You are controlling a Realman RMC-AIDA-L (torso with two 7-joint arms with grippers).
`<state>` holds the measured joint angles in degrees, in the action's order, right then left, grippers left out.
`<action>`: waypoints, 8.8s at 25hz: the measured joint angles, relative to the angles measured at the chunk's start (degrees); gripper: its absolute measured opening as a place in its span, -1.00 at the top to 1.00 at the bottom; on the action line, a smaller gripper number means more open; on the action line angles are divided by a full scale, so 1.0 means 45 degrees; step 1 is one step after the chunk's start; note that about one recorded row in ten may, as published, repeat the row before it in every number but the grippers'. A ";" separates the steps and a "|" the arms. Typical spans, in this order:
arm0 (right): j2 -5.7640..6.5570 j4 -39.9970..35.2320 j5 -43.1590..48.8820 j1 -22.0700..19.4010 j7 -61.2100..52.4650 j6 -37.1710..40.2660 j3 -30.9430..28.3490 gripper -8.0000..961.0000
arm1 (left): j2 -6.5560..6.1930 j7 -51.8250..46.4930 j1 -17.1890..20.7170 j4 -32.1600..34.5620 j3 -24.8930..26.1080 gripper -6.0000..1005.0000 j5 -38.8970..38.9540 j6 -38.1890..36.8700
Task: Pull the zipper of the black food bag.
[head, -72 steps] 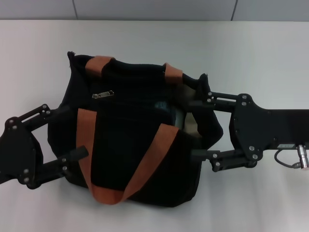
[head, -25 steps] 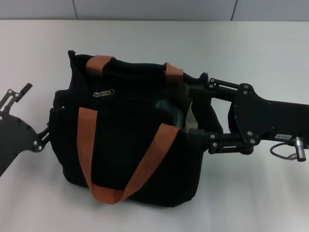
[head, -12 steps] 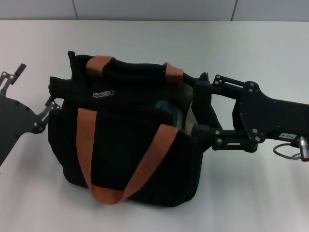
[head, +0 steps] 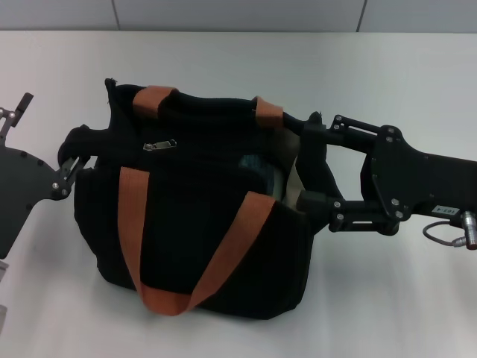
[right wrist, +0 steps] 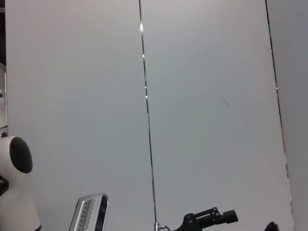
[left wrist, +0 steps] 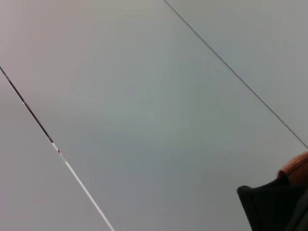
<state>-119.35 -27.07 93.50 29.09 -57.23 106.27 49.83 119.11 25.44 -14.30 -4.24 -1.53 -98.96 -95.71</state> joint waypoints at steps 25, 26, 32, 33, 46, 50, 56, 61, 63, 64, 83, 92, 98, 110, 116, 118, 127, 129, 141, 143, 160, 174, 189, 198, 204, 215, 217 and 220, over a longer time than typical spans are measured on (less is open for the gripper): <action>0.0039 -0.5722 0.1335 0.1276 -0.6789 -0.0174 0.0774 -0.64 | 0.0017 0.4554 -0.0167 -0.1346 0.0302 0.75 -0.0160 -0.1130; 0.0038 -0.6272 0.1654 0.1452 -0.7306 -0.0376 0.1100 -0.64 | 0.0016 0.4556 -0.0168 -0.1339 0.0301 0.82 -0.0158 -0.1159; 0.0043 -0.7670 0.2954 0.2649 -0.8884 -0.1759 0.2796 -0.63 | 0.0017 0.4564 -0.0190 -0.1378 0.0283 0.96 -0.0304 -0.1403; 0.0046 -0.7746 0.3177 0.2946 -0.9123 -0.1956 0.3004 -0.63 | 0.0017 0.4565 -0.0203 -0.1383 0.0282 0.96 -0.0317 -0.1405; -0.0038 -0.7486 0.5010 0.5296 -1.0652 -0.4584 0.6054 -0.27 | 0.0017 0.4578 -0.0432 -0.1483 0.0282 0.96 -0.0508 -0.1665; -0.0050 -0.7478 0.5016 0.5320 -1.0659 -0.5241 0.6682 -0.26 | 0.0017 0.4582 -0.0470 -0.1502 0.0282 0.96 -0.0509 -0.1712; -0.0060 -0.7348 0.5004 0.5388 -1.0685 -0.6146 0.7675 -0.26 | 0.0017 0.4582 -0.0566 -0.1516 0.0264 0.96 -0.0547 -0.1814; -0.0067 -0.7348 0.4970 0.5456 -1.0700 -0.6705 0.8072 0.01 | 0.0017 0.4583 -0.0599 -0.1519 0.0280 0.96 -0.0798 -0.1874; -0.0068 -0.7198 0.4914 0.5547 -1.0743 -0.6929 0.8193 0.17 | 0.0016 0.4582 -0.0632 -0.1518 0.0285 0.96 -0.0814 -0.1880; -0.0071 -0.7181 0.4888 0.5556 -1.0749 -0.6967 0.8230 0.24 | 0.0016 0.4582 -0.0633 -0.1518 0.0284 0.96 -0.0814 -0.1884; -0.0033 -0.9271 0.5789 0.4592 -1.2265 -0.6314 0.8393 0.97 | 0.0016 0.4522 -0.0554 -0.1517 0.0386 0.96 -0.0783 -0.2053; -0.0055 -1.0922 0.5376 0.3169 -1.2341 -0.5696 0.8197 0.89 | 0.0015 0.4501 -0.0586 -0.1571 0.0372 0.96 -0.0803 -0.2130; -0.0066 -1.0500 0.4715 0.3551 -1.1988 -0.6325 0.8338 0.81 | 0.0016 0.4566 -0.0585 -0.1688 0.0332 0.96 -0.0810 -0.2233; -0.0056 -0.8705 0.4836 0.4952 -1.1576 -0.7251 0.9371 0.30 | 0.0016 0.4576 -0.0631 -0.1638 0.0306 0.96 -0.0823 -0.2328; -0.0081 -0.8278 0.5301 0.5403 -1.1561 -0.8172 0.9784 0.21 | 0.0017 0.4566 -0.0629 -0.1656 0.0298 0.96 -0.0828 -0.2604; -0.0085 -0.8253 0.5368 0.5433 -1.1569 -0.8320 0.9892 0.21 | 0.0017 0.4557 -0.0625 -0.1655 0.0297 0.96 -0.0830 -0.2661; -0.0083 -0.8313 0.5452 0.5562 -1.1597 -0.8523 1.0229 0.36 | 0.0017 0.4470 -0.0637 -0.1595 0.0304 0.96 -0.0827 -0.2803; -0.0080 -0.8361 0.5459 0.5537 -1.1529 -0.8521 1.0234 0.42 | 0.0016 0.4468 -0.0657 -0.1591 0.0304 0.96 -0.0824 -0.2798; 0.0002 -0.9592 0.5511 0.4533 -1.1709 -0.7205 0.9633 0.59 | 0.0016 0.4464 -0.0666 -0.1610 0.0398 0.96 -0.0757 -0.2432; 0.0001 -0.9798 0.5515 0.4364 -1.1896 -0.6903 0.9400 0.61 | 0.0016 0.4464 -0.0670 -0.1641 0.0443 0.96 -0.0743 -0.2383; -0.0001 -1.0451 0.4825 0.3402 -1.2919 -0.5927 0.8081 0.94 | 0.0016 0.4464 -0.0578 -0.1694 0.0630 0.96 -0.0794 -0.2264; 0.0004 -0.9522 0.4805 0.4818 -1.7250 -0.5918 0.8105 0.48 | 0.0016 0.4632 -0.0485 -0.1614 0.0597 0.96 -0.0913 -0.2093; -0.0111 -0.7431 0.4694 0.5789 -1.8427 -0.6471 0.8318 0.16 | 0.0016 0.6242 0.0570 -0.1521 0.0766 0.96 -0.0898 -0.0926; -0.0118 -0.6667 0.3712 0.5935 -1.8346 -0.6903 0.8652 0.23 | 0.0016 0.6243 0.0580 -0.1546 0.0875 0.96 -0.0909 -0.0804; -0.0119 -0.5976 0.3683 0.6266 -1.8436 -0.7256 0.8924 0.27 | 0.0016 0.6243 0.0581 -0.1612 0.0796 0.96 -0.0983 -0.0886; -0.0031 -0.6025 0.3781 0.6185 -1.8570 -0.7219 0.8836 0.52 | 0.0016 0.6256 0.0618 -0.1634 0.0788 0.96 -0.1004 -0.0973; -0.0008 -0.6160 0.3797 0.6154 -1.8548 -0.7156 0.8794 0.64 | 0.0016 0.6256 0.0630 -0.1635 0.0789 0.96 -0.1007 -0.0988; 0.0011 -0.6535 0.3898 0.6003 -1.8553 -0.7102 0.8688 0.59 | 0.0016 0.6261 0.0636 -0.1623 0.0778 0.96 -0.1001 -0.1010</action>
<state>-119.30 -56.48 111.04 56.11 -140.72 74.31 88.93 119.18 53.61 -11.44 -11.55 1.97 -103.46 -100.26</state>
